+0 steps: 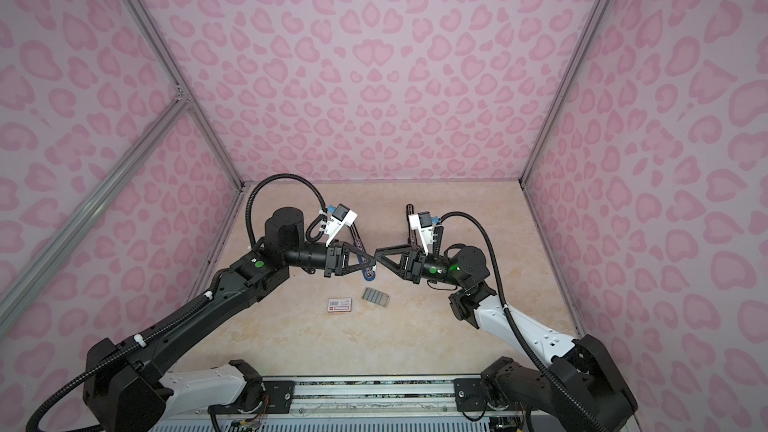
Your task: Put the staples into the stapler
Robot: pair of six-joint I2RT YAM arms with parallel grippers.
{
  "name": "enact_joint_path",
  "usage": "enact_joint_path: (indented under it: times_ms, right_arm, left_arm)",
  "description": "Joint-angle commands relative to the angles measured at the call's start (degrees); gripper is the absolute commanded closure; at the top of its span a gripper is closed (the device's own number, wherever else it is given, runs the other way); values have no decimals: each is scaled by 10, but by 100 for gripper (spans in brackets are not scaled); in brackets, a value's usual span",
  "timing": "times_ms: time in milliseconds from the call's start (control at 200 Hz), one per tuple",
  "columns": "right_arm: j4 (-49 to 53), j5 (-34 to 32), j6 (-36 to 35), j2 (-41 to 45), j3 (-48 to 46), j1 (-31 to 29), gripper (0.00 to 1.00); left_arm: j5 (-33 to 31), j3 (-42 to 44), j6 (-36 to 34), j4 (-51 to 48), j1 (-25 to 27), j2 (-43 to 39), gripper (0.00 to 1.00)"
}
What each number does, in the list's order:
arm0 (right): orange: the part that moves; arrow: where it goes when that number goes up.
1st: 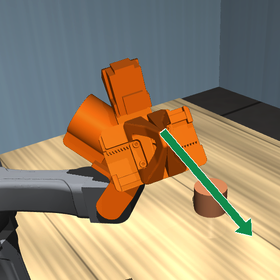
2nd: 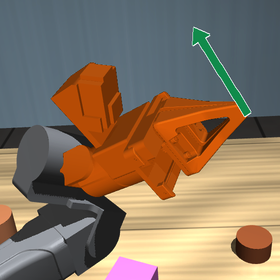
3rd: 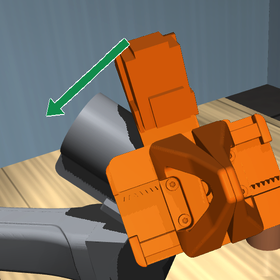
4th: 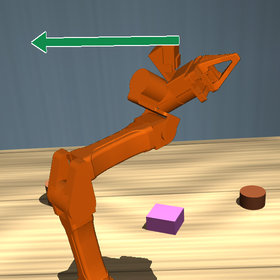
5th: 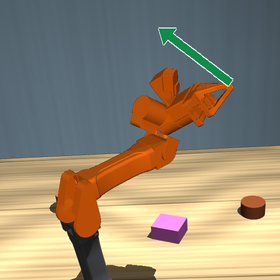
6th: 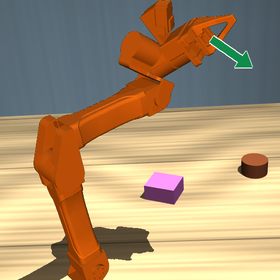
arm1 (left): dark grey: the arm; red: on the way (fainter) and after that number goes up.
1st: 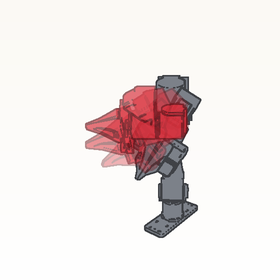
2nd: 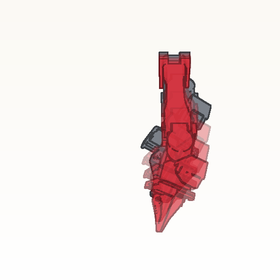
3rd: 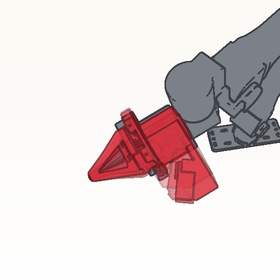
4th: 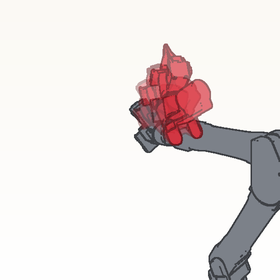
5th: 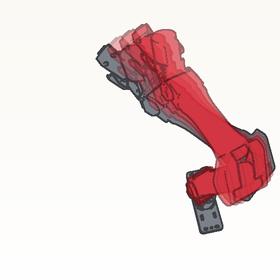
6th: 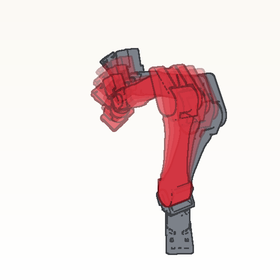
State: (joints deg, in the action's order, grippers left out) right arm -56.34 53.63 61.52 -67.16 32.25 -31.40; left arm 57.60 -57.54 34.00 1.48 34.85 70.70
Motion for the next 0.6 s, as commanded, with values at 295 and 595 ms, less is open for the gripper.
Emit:
enact_joint_path:
  times_ms: [295,595]
  right_arm:
    - [-55,11,18,-10,-9,-1,73]
    - [-57,3,20,-5,-10,0,66]
  left_arm:
    - [5,2,-1,25,0,2,97]
    - [4,6,-2,22,0,-2,97]
